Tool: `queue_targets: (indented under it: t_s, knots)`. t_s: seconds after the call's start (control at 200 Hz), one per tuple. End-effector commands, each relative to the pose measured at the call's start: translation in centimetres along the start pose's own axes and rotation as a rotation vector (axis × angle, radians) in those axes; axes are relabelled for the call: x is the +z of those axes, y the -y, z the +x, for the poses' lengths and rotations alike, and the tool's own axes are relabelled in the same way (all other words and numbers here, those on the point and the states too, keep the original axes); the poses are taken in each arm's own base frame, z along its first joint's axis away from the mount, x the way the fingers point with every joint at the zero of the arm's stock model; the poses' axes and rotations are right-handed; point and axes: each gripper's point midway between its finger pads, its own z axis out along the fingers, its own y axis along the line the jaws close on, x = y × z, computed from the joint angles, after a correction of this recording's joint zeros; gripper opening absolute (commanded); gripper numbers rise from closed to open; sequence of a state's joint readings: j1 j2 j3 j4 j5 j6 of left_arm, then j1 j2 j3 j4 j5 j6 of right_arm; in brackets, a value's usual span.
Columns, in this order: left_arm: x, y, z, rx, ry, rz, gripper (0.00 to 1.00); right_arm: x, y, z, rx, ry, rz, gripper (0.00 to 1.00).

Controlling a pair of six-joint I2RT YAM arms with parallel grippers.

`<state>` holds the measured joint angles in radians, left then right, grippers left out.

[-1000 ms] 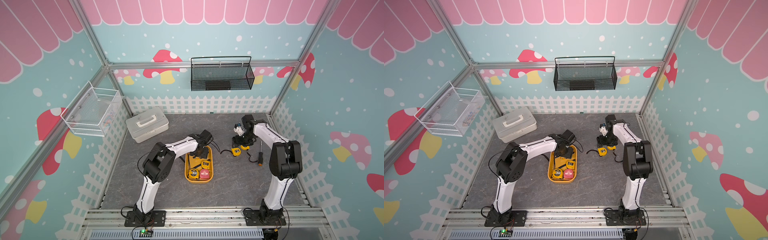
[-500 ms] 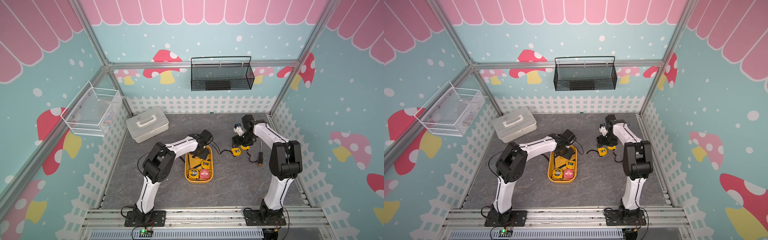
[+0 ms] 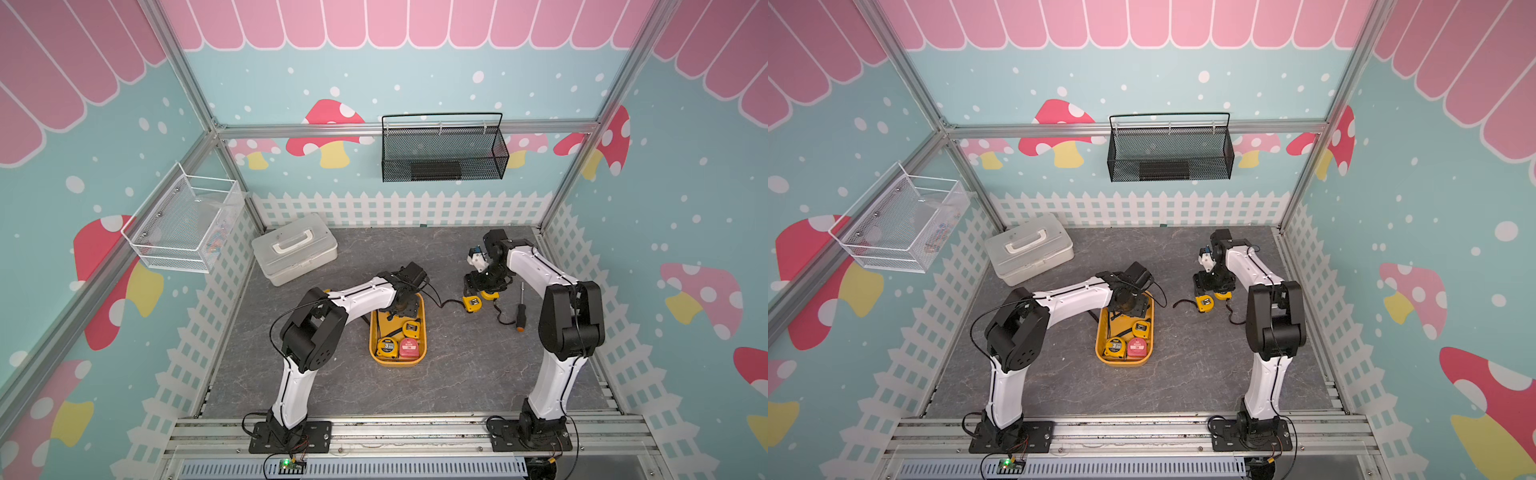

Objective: Take the tape measure out of the storage box
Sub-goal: Pick up the tape measure from the storage box.

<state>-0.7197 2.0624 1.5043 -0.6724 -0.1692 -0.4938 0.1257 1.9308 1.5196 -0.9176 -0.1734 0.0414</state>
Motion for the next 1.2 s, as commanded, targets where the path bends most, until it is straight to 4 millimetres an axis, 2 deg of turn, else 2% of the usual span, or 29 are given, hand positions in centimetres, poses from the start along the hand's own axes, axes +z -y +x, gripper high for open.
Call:
queue_targets:
  t_s: [0.0,0.16,0.38,0.755,0.901,1.191]
  knots:
    - [-0.3,0.2,-1.0,-0.078,0.046,0.002,0.76,0.4,-0.2,0.9,-0.007,-0.040,-0.002,0.78]
    - [0.4,0.2,-0.6,-0.090,0.029,-0.001,0.75,0.4,-0.2,1.0,-0.007,-0.041,0.000,0.78]
    - [0.2,-0.6,-0.3,-0.099,0.040,-0.029,0.73,0.5,-0.2,1.1,-0.008,-0.046,-0.002,0.78]
    - [1.0,-1.7,0.5,-0.101,0.025,-0.058,0.62,0.6,-0.1,1.0,-0.015,-0.047,0.000,0.78]
    - [0.6,-1.6,0.1,-0.092,0.042,-0.052,0.54,0.6,-0.2,0.8,-0.014,-0.045,-0.004,0.78]
    - [-1.1,-2.1,-0.4,-0.074,0.080,-0.059,0.54,0.5,-0.1,0.8,-0.015,-0.044,0.000,0.79]
